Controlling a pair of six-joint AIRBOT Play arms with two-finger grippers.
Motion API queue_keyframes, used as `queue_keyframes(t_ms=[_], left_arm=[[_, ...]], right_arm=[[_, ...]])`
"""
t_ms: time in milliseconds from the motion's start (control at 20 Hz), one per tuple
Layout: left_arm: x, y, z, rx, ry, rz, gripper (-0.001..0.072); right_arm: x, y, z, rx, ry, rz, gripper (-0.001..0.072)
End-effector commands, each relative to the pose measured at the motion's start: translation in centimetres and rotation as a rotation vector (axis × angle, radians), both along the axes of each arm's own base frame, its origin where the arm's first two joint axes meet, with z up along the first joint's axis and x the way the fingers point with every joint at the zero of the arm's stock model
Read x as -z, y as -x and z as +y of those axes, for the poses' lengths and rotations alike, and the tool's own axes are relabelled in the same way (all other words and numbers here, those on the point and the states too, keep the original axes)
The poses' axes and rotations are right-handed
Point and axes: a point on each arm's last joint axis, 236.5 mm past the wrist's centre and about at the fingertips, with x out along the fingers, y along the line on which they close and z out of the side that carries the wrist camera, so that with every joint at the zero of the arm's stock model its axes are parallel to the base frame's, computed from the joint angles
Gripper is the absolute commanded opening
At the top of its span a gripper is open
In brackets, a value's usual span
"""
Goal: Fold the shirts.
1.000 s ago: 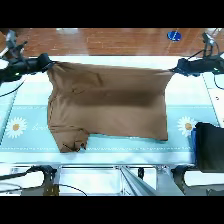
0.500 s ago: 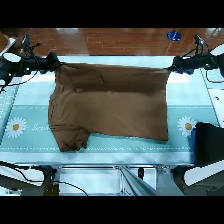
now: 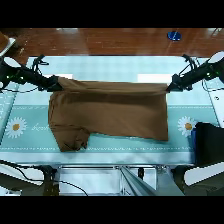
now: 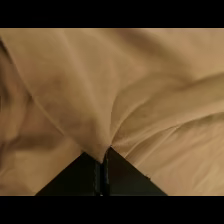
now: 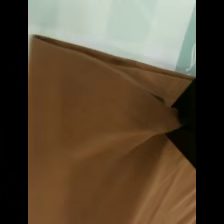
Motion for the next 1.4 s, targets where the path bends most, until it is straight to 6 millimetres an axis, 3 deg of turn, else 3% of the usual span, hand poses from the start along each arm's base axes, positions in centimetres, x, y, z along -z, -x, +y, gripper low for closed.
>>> queue_keyframes(t_ms=[0,100,150,200,300,450,550,650,800,950,1100,1350], left_arm=[[2.0,2.1,0.5,0.040,-0.025,0.083,0.0016],[2.4,2.2,0.4,0.027,-0.021,0.104,0.0041],[2.4,2.2,0.4,0.007,-0.018,0.117,0.0256],[2.3,2.4,0.5,-0.005,-0.018,0.133,0.0499],[1.6,3.1,1.0,-0.021,-0.021,0.173,0.0512],[-0.9,5.4,2.0,-0.028,-0.005,0.191,0.0512],[-1.9,8.1,3.2,-0.054,-0.004,0.176,0.0511],[-1.2,13.0,5.2,-0.110,-0.046,0.211,0.0511],[1.0,19.8,7.4,-0.297,-0.059,0.253,0.0511],[2.3,22.7,7.3,-0.463,0.009,0.224,0.0511],[3.1,23.1,6.4,-0.545,0.056,0.213,0.0510],[4.8,23.0,3.1,-0.513,0.114,0.208,0.0509]], right_arm=[[2.3,2.2,0.3,-0.001,-0.007,0.074,0.0029],[3.1,2.1,0.3,0.021,-0.003,0.070,0.0035],[3.3,2.0,0.3,0.050,-0.004,0.080,0.0188],[3.2,2.2,0.4,0.052,-0.009,0.090,0.0419],[2.0,3.0,0.0,0.040,-0.009,0.101,0.0414],[-1.5,4.3,-3.6,0.089,0.081,0.058,0.0413],[-3.8,5.5,-5.7,0.186,0.120,-0.025,0.0414],[-4.8,7.9,-6.4,0.297,0.134,-0.112,0.0413],[-3.6,12.5,-4.3,0.425,0.102,-0.194,0.0413],[-1.7,15.7,-0.3,0.478,-0.023,-0.175,0.0413],[-0.5,17.7,1.9,0.456,-0.088,-0.132,0.0413],[-0.4,18.0,2.1,0.437,-0.092,-0.125,0.0413]])
